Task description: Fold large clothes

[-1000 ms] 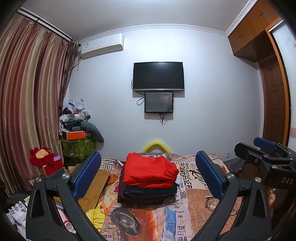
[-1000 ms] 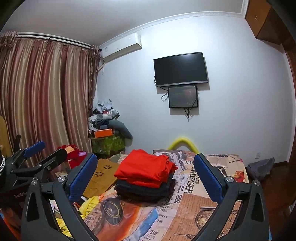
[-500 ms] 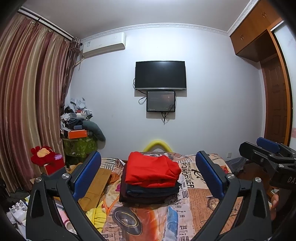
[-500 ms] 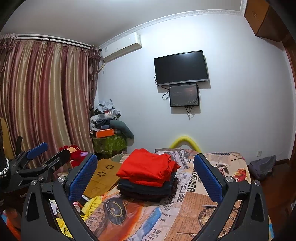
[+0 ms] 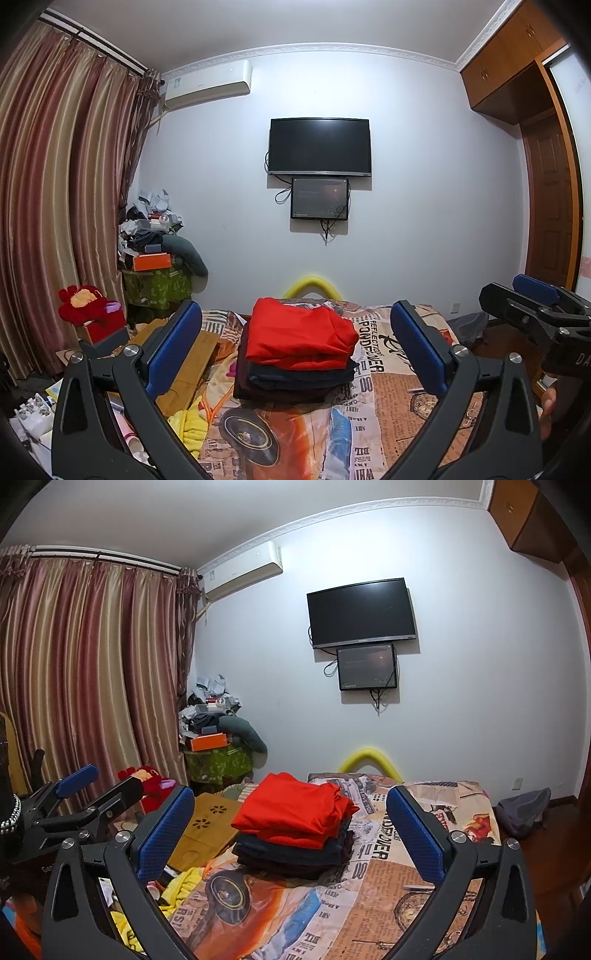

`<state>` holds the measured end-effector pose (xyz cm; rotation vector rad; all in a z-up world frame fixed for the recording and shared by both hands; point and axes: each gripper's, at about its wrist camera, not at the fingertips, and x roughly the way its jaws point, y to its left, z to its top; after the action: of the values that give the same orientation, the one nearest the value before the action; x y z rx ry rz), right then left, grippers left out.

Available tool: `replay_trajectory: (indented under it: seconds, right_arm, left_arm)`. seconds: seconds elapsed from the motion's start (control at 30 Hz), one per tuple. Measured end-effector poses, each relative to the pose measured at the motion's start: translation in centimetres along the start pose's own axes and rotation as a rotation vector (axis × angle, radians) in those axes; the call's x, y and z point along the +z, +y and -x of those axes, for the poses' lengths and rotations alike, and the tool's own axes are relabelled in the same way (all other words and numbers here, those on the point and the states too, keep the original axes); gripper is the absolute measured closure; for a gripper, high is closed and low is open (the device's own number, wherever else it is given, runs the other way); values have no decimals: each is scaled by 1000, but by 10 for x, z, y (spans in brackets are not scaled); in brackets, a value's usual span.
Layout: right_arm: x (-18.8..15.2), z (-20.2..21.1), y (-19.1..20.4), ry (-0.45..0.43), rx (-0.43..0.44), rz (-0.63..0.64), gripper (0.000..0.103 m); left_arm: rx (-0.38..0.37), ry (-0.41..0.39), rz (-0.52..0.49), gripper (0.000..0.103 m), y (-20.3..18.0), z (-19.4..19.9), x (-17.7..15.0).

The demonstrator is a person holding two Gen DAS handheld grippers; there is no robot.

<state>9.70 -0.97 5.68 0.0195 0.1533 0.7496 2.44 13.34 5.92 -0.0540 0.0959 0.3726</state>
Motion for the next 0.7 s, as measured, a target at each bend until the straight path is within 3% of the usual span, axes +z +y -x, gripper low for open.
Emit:
replay_trajectory:
  seconds: [0.7]
  right_arm:
    - [-2, -1, 8, 9, -7, 8, 0]
  left_arm:
    - [-37, 45, 12, 0, 0, -5, -5]
